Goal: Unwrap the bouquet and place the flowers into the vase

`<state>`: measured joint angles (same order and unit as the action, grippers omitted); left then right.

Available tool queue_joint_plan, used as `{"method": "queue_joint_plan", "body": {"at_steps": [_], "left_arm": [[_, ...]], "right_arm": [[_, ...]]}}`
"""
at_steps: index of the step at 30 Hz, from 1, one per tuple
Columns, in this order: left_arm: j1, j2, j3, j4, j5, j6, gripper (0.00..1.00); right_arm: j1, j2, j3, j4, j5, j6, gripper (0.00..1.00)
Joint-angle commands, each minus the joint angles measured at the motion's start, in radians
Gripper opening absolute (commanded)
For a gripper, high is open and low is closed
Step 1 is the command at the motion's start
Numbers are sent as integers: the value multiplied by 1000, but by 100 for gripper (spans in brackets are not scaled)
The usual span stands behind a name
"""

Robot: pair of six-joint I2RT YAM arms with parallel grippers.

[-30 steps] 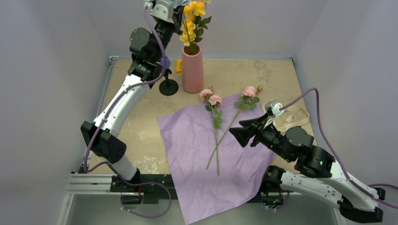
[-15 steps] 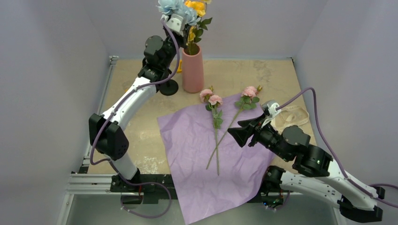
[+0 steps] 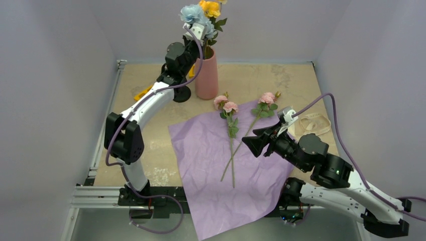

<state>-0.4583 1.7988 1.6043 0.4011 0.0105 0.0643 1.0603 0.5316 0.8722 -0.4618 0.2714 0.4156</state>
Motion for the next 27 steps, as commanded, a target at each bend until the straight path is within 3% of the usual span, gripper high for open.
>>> {"method": "queue_joint_plan", "body": {"at_steps": [1,6,8,11,14,27], "left_arm": [[7,9,-23,49,-42,-5,0],[7,13,-51,56,-52,-17,1],[9,9,-60,51,-48,-28,24],[9,-10,-81,58,-44,-44,49],[9,-43,-101,68,-48,-53,63],[9,-303,-186,44,-74,-55,82]], "right_arm": [[6,6,-1,38,14,-21,63],[6,3,-1,30,7,-19,63],[6,2,-2,25,3,-20,64],[6,0,1,25,3,-17,63],[6,-5,5,26,3,-18,63],[7,-30,10,19,-1,5,63]]}}
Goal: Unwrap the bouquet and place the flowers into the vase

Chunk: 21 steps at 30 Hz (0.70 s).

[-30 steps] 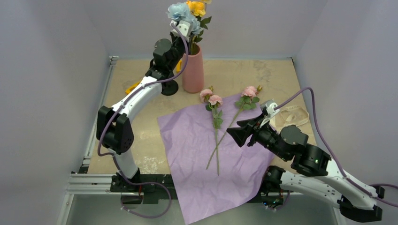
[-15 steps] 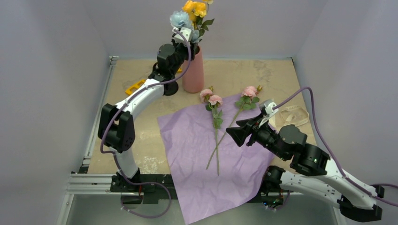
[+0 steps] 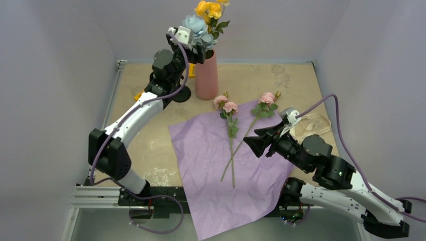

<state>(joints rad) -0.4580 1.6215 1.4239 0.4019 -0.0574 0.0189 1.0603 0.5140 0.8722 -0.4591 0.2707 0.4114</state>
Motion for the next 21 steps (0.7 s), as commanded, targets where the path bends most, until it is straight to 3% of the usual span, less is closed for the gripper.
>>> {"method": "queue_joint_plan", "body": {"at_steps": [1,12,15,18,21], "left_arm": [[9,-146,-7,34,-4,-10,85],[9,-503,-130,-90,-115,-41,89],[9,-627,-179,-138,-146,-74,97],[9,-748,-180,-345,-108,-183,100],[9,-830,-166,-575,38,-290,100]], "right_arm": [[6,-14,10,18,-4,11,63],[6,19,12,4,15,72,64],[6,46,6,-18,53,106,64],[6,84,-20,-31,101,130,65],[5,128,-60,-32,137,178,65]]}}
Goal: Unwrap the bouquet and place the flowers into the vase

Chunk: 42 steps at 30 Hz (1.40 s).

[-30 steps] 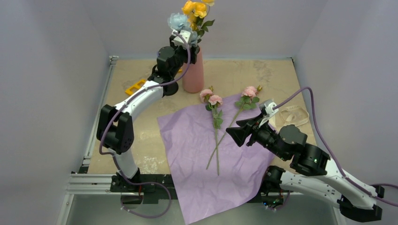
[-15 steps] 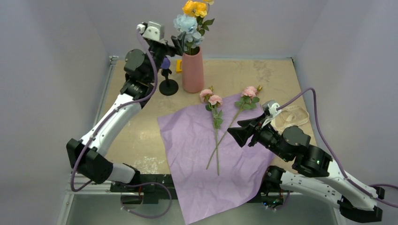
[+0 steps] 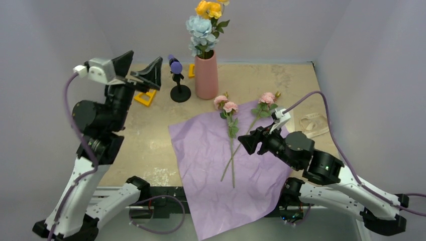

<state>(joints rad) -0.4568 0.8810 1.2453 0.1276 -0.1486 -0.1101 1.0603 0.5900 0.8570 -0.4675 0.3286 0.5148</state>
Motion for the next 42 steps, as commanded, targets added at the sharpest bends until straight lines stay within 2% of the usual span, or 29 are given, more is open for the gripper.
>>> {"method": "queue_joint_plan", "body": {"at_steps": [1,3,6,9,11,14,16,18,23,27,29,31,34,42], "left_arm": [[7,-106,16,-361,156,-194,100],[7,-132,10,-467,229,-258,100],[7,-183,-57,-567,248,-377,100],[7,-264,-198,-547,297,-505,100],[8,-283,-276,-530,390,-615,100],[5,-288,-345,-545,500,-698,100],[4,-309,-376,-588,490,-699,100],[3,-341,-394,-663,431,-687,100],[4,-397,-432,-789,348,-680,100],[4,-421,-486,-829,288,-747,100],[4,-441,-534,-837,252,-827,100],[3,-455,-569,-859,216,-894,100],[3,-448,-596,-870,221,-917,100],[4,-444,-577,-886,274,-843,100]], "right_arm": [[4,72,-53,-22,82,94,65],[3,121,-57,-25,83,127,65],[1,192,-51,-23,83,161,65],[-11,267,-50,-1,79,165,65],[-32,324,-36,9,65,163,63],[-84,411,-17,30,27,155,61],[-138,467,-14,47,-14,152,60],[-187,518,-20,60,-39,150,63],[-213,649,-28,113,-50,114,66],[-219,750,-8,154,-65,100,66],[-227,789,9,162,-65,100,66],[-236,822,20,182,-67,96,65],[-256,895,56,188,-76,78,61],[-289,1032,103,190,-98,47,50]]}}
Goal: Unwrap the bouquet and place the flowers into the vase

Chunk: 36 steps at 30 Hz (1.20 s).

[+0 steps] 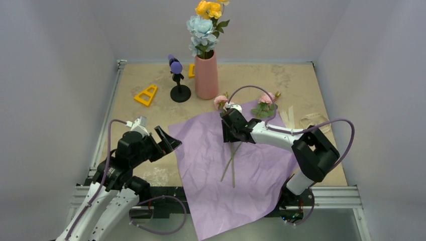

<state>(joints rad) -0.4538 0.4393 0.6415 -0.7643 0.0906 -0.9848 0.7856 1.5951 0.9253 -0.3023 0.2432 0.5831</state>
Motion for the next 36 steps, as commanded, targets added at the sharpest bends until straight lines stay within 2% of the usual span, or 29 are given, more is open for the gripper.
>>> {"method": "queue_joint_plan", "body": {"at_steps": [1,6,19,22,26,36], "left_arm": [[1,-2,28,4,45,40,100],[1,-14,12,36,98,92,100],[1,-15,-51,119,150,103,100],[1,-23,-63,135,149,91,100],[1,-20,-74,160,166,74,100],[1,-45,-74,272,217,86,100]], "right_arm": [[-15,35,34,25,-15,-20,49],[-17,44,24,34,-19,-12,45],[-17,48,14,33,-33,-10,24],[-17,48,14,29,-37,-9,19],[-18,49,14,22,-37,-6,1],[-17,-192,-31,-17,36,5,0]]}}
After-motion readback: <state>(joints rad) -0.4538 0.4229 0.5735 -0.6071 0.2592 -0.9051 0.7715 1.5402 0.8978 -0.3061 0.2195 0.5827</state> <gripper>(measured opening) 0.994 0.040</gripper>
